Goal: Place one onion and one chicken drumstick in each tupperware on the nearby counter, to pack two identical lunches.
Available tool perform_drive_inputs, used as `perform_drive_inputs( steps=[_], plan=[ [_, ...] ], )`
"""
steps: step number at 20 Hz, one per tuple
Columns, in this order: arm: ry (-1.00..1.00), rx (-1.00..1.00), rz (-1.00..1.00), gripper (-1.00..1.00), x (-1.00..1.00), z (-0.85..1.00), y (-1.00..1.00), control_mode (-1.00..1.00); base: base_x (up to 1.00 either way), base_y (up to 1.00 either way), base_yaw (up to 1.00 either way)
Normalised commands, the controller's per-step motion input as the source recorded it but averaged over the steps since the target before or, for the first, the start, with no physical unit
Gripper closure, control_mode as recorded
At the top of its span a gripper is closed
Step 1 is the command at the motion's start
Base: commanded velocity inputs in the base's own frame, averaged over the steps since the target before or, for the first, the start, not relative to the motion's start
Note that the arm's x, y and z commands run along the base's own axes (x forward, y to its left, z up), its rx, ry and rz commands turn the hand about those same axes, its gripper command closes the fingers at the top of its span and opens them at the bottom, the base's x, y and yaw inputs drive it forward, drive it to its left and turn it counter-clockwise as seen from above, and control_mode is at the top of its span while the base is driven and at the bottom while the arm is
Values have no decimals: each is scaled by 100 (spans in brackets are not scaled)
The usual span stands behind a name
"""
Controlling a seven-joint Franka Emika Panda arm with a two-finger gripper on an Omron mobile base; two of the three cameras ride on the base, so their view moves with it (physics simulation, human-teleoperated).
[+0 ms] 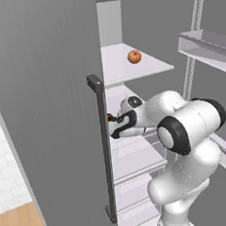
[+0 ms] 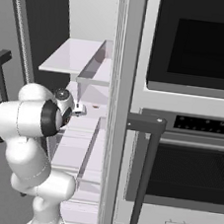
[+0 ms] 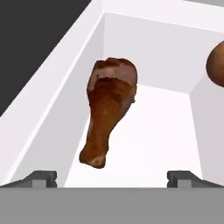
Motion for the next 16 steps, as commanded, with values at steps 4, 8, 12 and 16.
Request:
perform_drive_inputs(
  steps=[4, 8, 12, 16],
  plan=[
    [0, 0, 0, -100, 8, -8, -36, -100, 0, 0, 0],
    [0, 2, 0, -100, 29, 9, -60, -100, 0, 0, 0],
    [0, 6, 2, -100, 33, 21, -2, -100, 0, 0, 0],
    [0, 6, 11, -100, 5, 5, 20, -100, 0, 0, 0]
  ],
)
